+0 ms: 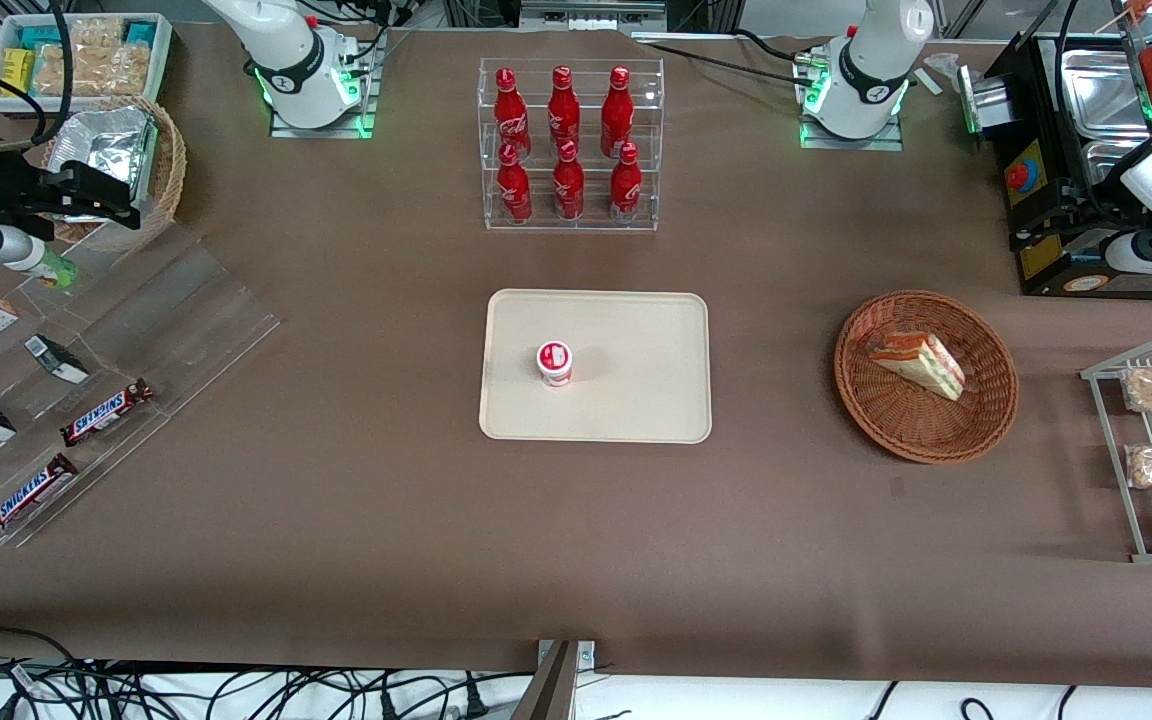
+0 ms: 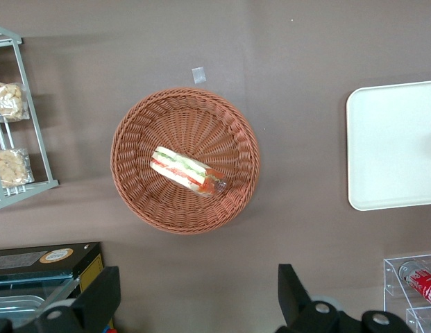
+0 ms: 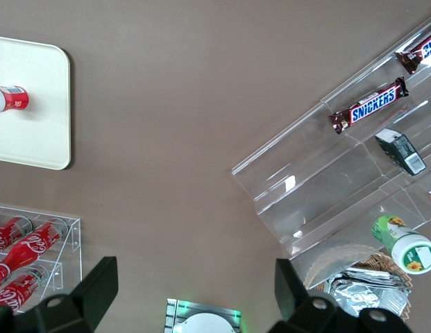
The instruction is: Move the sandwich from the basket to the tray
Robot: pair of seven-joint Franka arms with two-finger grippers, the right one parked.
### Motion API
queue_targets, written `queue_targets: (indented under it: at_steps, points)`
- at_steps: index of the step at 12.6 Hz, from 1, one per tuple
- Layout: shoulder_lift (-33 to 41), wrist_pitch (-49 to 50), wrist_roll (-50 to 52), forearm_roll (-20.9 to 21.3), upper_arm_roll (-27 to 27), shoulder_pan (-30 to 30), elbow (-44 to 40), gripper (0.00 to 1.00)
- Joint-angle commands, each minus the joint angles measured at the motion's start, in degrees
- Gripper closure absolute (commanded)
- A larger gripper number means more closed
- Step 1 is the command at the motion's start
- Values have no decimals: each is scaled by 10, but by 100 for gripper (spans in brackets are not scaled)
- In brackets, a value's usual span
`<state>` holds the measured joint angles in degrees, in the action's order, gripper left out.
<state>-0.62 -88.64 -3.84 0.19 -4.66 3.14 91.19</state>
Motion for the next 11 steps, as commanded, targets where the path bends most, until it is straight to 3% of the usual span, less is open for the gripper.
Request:
queue_targets:
  at_steps: [1, 6, 11]
  points:
    - [-3, -2, -14, 12, -3, 4, -1, 0]
    - [-17, -15, 8, 31, -2, 22, 14, 0]
    - [-12, -155, 208, 65, -3, 28, 157, 0]
